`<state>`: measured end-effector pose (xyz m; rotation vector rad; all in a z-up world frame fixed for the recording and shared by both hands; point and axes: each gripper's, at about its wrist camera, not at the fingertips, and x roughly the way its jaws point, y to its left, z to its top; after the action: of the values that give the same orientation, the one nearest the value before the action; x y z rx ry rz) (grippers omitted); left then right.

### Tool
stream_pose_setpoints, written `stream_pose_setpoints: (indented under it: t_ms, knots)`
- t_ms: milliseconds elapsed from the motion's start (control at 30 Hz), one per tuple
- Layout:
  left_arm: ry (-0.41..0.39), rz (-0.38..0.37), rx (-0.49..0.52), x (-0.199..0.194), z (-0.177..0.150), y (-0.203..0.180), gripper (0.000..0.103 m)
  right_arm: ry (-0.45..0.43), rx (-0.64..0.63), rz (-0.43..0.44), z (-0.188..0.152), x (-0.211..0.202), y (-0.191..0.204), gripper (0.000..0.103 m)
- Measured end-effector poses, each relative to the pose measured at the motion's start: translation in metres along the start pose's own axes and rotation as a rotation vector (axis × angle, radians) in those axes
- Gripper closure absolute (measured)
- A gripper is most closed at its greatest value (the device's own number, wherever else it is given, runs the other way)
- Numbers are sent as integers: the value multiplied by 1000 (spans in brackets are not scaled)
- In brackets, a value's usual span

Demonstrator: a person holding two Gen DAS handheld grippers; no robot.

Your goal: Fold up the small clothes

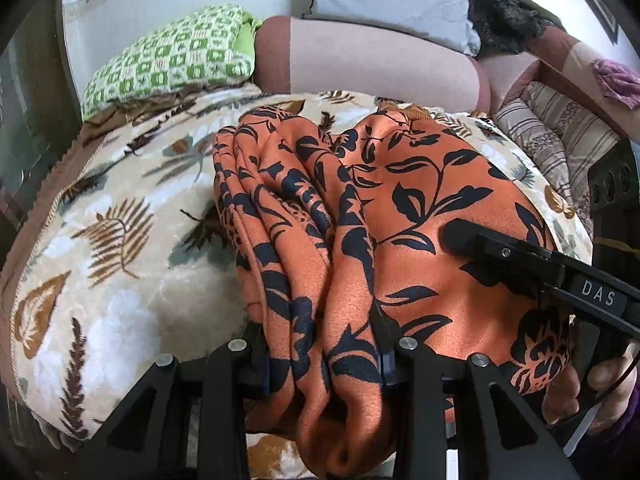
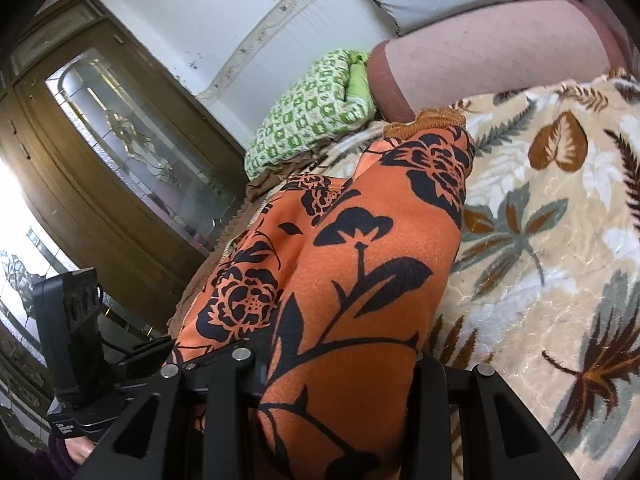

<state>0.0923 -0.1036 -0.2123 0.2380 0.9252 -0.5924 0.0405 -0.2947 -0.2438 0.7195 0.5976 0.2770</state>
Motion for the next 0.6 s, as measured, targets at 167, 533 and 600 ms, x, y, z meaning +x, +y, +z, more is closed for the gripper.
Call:
stream_pose_setpoints:
  t_ms: [167, 533, 600]
  knots:
    - [37, -1, -40, 36, 2, 3, 64, 26, -50, -62, 5, 25, -19, 65]
    - [103, 33, -23, 37, -14, 9, 39, 120, 118, -192, -7, 9, -60, 43]
    - [60, 106, -5, 18, -10, 8, 34, 63, 65, -238, -1, -17, -48, 43]
